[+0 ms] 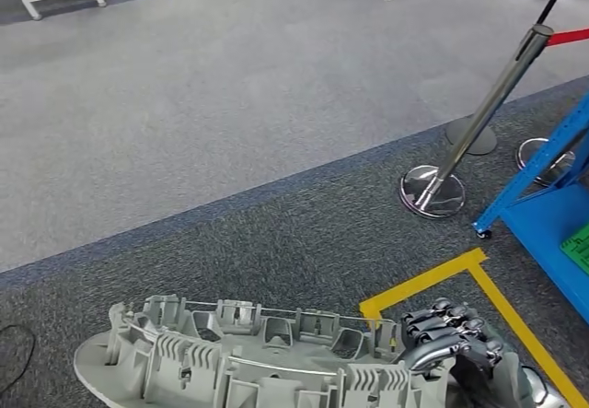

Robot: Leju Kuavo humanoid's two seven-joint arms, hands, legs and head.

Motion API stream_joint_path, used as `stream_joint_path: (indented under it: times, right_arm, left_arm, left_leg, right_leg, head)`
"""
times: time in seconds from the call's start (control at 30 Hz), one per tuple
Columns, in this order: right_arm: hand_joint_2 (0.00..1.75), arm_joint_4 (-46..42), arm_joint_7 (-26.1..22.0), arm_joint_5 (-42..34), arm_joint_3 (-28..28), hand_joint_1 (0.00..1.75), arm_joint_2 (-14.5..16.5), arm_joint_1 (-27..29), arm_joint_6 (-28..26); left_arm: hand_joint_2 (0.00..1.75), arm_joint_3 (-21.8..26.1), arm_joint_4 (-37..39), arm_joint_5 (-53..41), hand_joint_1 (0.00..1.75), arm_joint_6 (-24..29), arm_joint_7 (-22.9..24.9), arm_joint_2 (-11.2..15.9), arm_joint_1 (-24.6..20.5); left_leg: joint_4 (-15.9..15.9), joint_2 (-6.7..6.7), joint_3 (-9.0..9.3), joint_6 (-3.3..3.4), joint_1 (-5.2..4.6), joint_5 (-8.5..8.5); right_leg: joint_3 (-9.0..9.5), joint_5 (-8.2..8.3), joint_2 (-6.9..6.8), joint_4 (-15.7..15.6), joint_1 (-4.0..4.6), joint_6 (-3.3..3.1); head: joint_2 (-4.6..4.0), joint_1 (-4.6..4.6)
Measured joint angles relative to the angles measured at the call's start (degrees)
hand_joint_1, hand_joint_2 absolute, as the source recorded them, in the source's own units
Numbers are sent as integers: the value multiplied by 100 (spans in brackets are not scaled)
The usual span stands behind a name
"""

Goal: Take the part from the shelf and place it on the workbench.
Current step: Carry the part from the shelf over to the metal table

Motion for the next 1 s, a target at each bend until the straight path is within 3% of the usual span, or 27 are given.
stream_joint_path:
  times: [0.03, 0.07, 0.13, 0.2, 0.27, 0.3, 0.33, 0.4, 0.47, 0.53, 0.57, 0.6, 0.63, 0.7, 0.77, 0.83, 0.87, 0.93, 1.0]
  right_arm:
    - [175, 21, -26, 18, 4, 175, 1, 8, 5]
    - [175, 44, -65, 36, 9, 175, 2, 13, 6]
    - [175, 88, -159, 44, 16, 175, 3, 12, 3]
    - [175, 125, -215, 28, 19, 175, 4, -5, 3]
    - [175, 148, -227, 19, 23, 175, 11, -23, 9]
    - [175, 151, -226, 29, 25, 175, 17, -31, 15]
    - [175, 155, -219, 55, 27, 175, 23, -47, 20]
    - [175, 151, -192, 139, 34, 175, 38, -91, 11]
    - [175, 149, -150, 206, 47, 175, 46, -134, -20]
    - [175, 150, -103, 243, 56, 175, 46, -178, -46]
    - [175, 151, -85, 257, 58, 175, 46, -202, -54]
    - [175, 151, -76, 267, 63, 175, 46, -223, -57]
    - [175, 151, -73, 274, 69, 175, 46, -241, -61]
    - [175, 151, -70, 316, 84, 175, 46, -269, -77]
    - [175, 150, -56, 413, 101, 175, 46, -304, -102]
    - [175, 145, -15, 527, 125, 175, 45, -376, -114]
    - [175, 138, 17, 582, 143, 175, 43, -429, -114]
    - [175, 103, 84, 643, 180, 175, 31, -538, -114]
    - [175, 67, 144, 609, 228, 175, -2, -656, -101]
  left_arm:
    - [175, 62, -39, -104, 0, -65, -58, -34, 3]
    - [175, 128, -83, -211, 0, -135, -120, -76, 6]
    - [175, 244, -174, -442, 0, -249, -185, -151, 11]
    - [175, 306, -244, -638, 0, -289, -194, -193, 5]
    - [175, 343, -291, -774, 0, -261, -222, -214, 2]
    - [175, 360, -306, -866, 0, -207, -263, -218, 8]
    - [175, 377, -311, -965, 0, -131, -325, -213, 15]
    - [175, 423, -281, -1150, 0, 49, -478, -188, -10]
    - [175, 493, -185, -1299, 0, 222, -590, -146, -122]
    - [175, 555, -57, -1416, 0, 352, -634, -100, -229]
    - [175, 578, -6, -1448, 0, 387, -642, -86, -252]
    - [175, 601, 34, -1466, 0, 406, -644, -74, -260]
    - [175, 618, 62, -1477, 0, 417, -645, -69, -261]
    - [175, 652, 92, -1497, 0, 420, -646, -67, -275]
    - [175, 692, 73, -1541, 0, 375, -640, -97, -289]
    - [175, 745, 6, -1660, 0, 291, -612, -150, -257]
    - [175, 765, -35, -1743, 0, 259, -595, -178, -227]
    - [175, 788, -93, -1877, 0, 240, -577, -219, -211]
    - [175, 802, -113, -1957, 0, 264, -587, -251, -254]
  left_leg:
    - [13, -71, -29, 8, -16, 15]
    - [32, -147, -52, 11, -27, 24]
    - [83, -313, -75, 1, -35, 23]
    - [149, -465, -119, -33, -38, 12]
    - [203, -588, -207, -97, -21, 28]
    - [220, -653, -247, -129, -7, 44]
    - [234, -653, -277, -162, 2, 46]
    - [431, -421, -386, -225, -7, -81]
    - [1048, -120, -684, -291, 5, -408]
    - [1725, -53, -1006, -334, 43, -661]
    - [1838, -46, -1058, -346, 59, -647]
    - [1723, -32, -998, -350, 71, -524]
    - [1403, 12, -835, -346, 78, -322]
    - [622, 229, -452, -313, 49, -5]
    - [266, 376, -305, -248, -6, 56]
    - [232, 298, -327, -171, -33, 65]
    - [206, 243, -320, -132, -29, 83]
    - [160, 136, -301, -47, -8, 130]
    - [157, 7, -314, 1, -8, 153]
  right_leg:
    - [-95, -87, 28, 265, 5, -7]
    - [-98, -61, 41, 332, 9, -16]
    - [223, 278, 122, -209, 11, -49]
    - [619, 506, 365, -928, -4, -82]
    - [754, 491, 488, -1176, -4, -99]
    - [765, 494, 438, -1202, 2, -107]
    - [757, 507, 370, -1201, 2, -130]
    - [768, 531, 216, -1235, -10, -186]
    - [774, 533, 33, -1249, -3, -221]
    - [770, 523, -150, -1247, 8, -234]
    - [771, 518, -227, -1246, 10, -236]
    - [777, 513, -296, -1245, 10, -234]
    - [790, 506, -358, -1245, 10, -226]
    - [814, 482, -474, -1240, 24, -190]
    - [818, 464, -577, -1237, 47, -135]
    - [826, 451, -669, -1247, 46, -70]
    - [814, 412, -613, -1222, 33, -41]
    - [658, 192, -309, -896, 9, -11]
    - [275, -155, -22, -125, 6, -17]
  head:
    - [0, 0]
    - [0, -1]
    - [0, 1]
    - [0, 0]
    - [-1, -6]
    - [-1, -8]
    - [-1, -8]
    - [0, -34]
    - [0, -62]
    - [0, -66]
    - [0, -67]
    - [0, -67]
    - [0, -68]
    - [0, -68]
    - [0, -60]
    - [0, -52]
    - [0, -46]
    - [0, -26]
    - [0, -6]
